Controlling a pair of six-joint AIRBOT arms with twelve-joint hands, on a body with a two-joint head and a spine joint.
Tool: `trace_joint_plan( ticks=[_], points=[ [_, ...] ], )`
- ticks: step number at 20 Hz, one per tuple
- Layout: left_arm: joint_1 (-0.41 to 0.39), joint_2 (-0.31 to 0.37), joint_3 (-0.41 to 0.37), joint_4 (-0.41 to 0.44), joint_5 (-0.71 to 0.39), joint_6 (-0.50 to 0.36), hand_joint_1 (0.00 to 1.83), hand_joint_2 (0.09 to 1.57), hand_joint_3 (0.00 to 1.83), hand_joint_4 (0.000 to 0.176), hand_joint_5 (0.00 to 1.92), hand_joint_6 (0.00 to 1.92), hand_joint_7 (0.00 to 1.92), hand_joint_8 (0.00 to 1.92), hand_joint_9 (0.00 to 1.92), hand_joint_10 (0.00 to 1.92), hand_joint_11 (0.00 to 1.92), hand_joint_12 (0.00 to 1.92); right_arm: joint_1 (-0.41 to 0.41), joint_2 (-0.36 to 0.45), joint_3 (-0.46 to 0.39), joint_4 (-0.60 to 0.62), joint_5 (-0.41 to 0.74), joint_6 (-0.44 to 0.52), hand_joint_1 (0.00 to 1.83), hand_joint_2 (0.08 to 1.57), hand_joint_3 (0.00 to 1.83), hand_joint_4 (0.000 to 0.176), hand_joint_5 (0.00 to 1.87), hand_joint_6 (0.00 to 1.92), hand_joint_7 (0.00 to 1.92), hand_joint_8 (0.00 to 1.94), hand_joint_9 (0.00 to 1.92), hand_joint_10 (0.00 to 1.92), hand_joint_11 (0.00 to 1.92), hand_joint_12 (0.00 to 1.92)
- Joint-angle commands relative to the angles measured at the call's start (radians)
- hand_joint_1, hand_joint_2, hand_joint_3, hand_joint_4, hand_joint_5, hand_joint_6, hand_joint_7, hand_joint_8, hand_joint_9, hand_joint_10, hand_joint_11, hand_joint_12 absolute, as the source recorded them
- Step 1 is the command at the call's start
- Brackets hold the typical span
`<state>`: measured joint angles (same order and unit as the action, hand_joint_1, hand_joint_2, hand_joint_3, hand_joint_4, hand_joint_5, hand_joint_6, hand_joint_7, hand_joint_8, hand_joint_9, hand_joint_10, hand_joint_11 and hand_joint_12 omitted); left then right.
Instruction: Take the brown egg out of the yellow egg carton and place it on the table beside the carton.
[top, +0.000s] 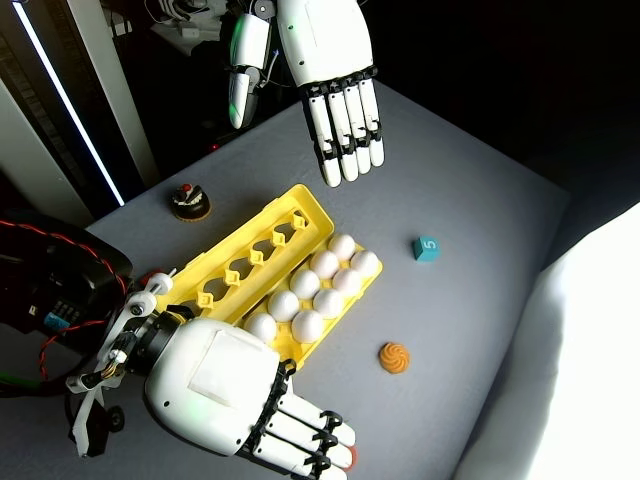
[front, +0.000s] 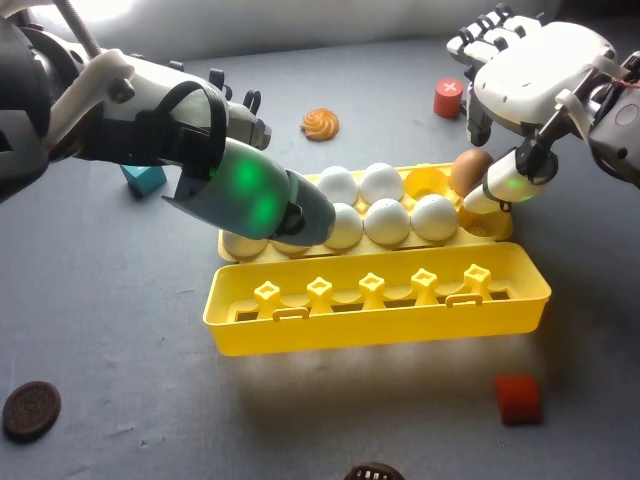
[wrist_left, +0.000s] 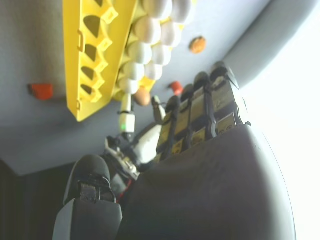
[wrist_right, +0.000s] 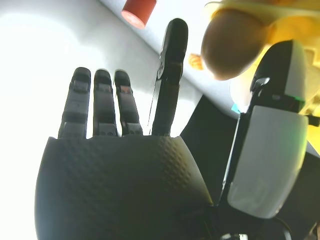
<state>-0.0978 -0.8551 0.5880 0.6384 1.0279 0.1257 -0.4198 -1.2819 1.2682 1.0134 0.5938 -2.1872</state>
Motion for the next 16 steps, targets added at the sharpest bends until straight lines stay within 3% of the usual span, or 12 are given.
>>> trace_joint_plan(
  ticks=[1, 4, 5, 6, 8, 9, 10, 16],
  points=[
    [-0.013, 0.005, 0.002, 0.058, -0.045, -0.002, 0.0, 1.17, 0.0, 0.0, 0.02, 0.01, 0.0, 0.0, 0.0, 0.0, 0.0, 0.0, 0.004, 0.002, 0.005, -0.049, 0.085, 0.003, 0.72, 0.8, 0.02, 0.111, 1.0, 0.0, 0.0, 0.0, 0.0, 0.0, 0.0, 0.0],
    [-0.013, 0.005, 0.002, 0.059, -0.045, -0.002, 0.0, 1.17, 0.0, 0.0, 0.0, 0.0, 0.0, 0.0, 0.0, 0.0, 0.0, 0.0, 0.01, -0.005, 0.006, -0.05, 0.087, 0.005, 0.84, 0.86, 0.01, 0.094, 1.09, 0.02, 0.0, 0.0, 0.0, 0.0, 0.0, 0.0],
    [-0.013, 0.005, 0.002, 0.059, -0.045, -0.002, 0.0, 1.17, 0.0, 0.0, 0.01, 0.0, 0.0, 0.0, 0.0, 0.0, 0.0, 0.0, 0.014, -0.006, 0.006, -0.05, 0.087, 0.005, 1.02, 0.97, 0.01, 0.16, 1.2, 0.43, 0.0, 0.0, 0.0, 0.0, 0.0, 0.0],
    [-0.012, 0.005, 0.002, 0.059, -0.045, -0.001, 0.0, 1.17, 0.0, 0.0, 0.01, 0.0, 0.0, 0.0, 0.0, 0.0, 0.0, 0.0, 0.017, -0.008, 0.006, -0.05, 0.087, 0.005, 1.05, 1.01, 0.0, 0.173, 1.17, 0.61, 0.0, 0.0, 0.0, 0.0, 0.0, 0.0],
    [-0.01, 0.005, 0.001, 0.059, -0.045, -0.001, 0.0, 1.17, 0.0, 0.0, 0.0, 0.0, 0.0, 0.0, 0.0, 0.0, 0.0, 0.0, 0.028, -0.011, 0.006, -0.05, 0.087, 0.005, 1.09, 0.99, 0.0, 0.176, 1.26, 0.48, 0.02, 0.0, 0.0, 0.0, 0.0, 0.0],
    [-0.01, 0.005, 0.001, 0.059, -0.045, -0.001, 0.0, 1.17, 0.0, 0.0, 0.01, 0.0, 0.0, 0.0, 0.0, 0.0, 0.0, 0.0, 0.033, -0.012, 0.006, -0.05, 0.087, 0.005, 1.12, 0.99, 0.0, 0.12, 1.29, 0.46, 0.07, 0.01, 0.0, 0.0, 0.0, 0.0],
    [-0.01, 0.005, 0.001, 0.059, -0.045, -0.001, 0.0, 1.17, 0.0, 0.0, 0.01, 0.0, 0.0, 0.0, 0.0, 0.0, 0.0, 0.0, 0.034, -0.012, 0.006, -0.05, 0.087, 0.005, 1.16, 0.98, 0.0, 0.0, 1.33, 0.39, 0.11, 0.0, 0.0, 0.0, 0.0, 0.0],
    [-0.01, 0.006, 0.002, 0.059, -0.041, 0.0, 0.0, 1.17, 0.0, 0.0, 0.0, 0.0, 0.0, 0.0, 0.0, 0.0, 0.0, 0.0, 0.045, -0.003, 0.001, -0.05, 0.112, -0.006, 1.18, 0.97, 0.0, 0.0, 1.36, 0.33, 0.14, 0.0, 0.0, 0.0, 0.0, 0.0]
  ],
)
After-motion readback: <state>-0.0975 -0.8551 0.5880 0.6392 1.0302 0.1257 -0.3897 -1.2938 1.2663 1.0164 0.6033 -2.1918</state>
